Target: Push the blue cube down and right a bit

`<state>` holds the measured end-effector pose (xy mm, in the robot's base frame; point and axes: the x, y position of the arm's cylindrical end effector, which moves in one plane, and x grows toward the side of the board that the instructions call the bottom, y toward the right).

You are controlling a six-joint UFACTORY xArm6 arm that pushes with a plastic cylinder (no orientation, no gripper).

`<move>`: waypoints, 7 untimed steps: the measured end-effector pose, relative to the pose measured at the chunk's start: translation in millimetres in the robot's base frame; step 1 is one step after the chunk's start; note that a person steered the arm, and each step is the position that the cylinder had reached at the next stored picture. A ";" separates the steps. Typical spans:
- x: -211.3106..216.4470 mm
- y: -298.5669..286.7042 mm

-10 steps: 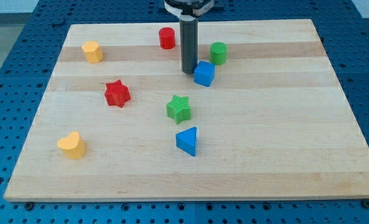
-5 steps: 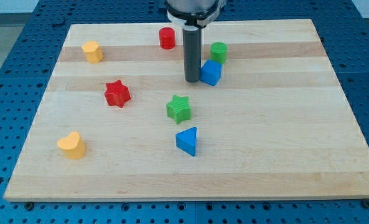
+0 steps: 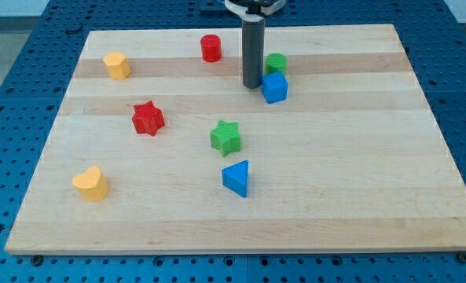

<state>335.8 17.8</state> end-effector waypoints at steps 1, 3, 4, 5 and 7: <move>-9.2 14.0; 3.7 62.2; 12.9 69.0; 25.2 71.8; 46.1 90.8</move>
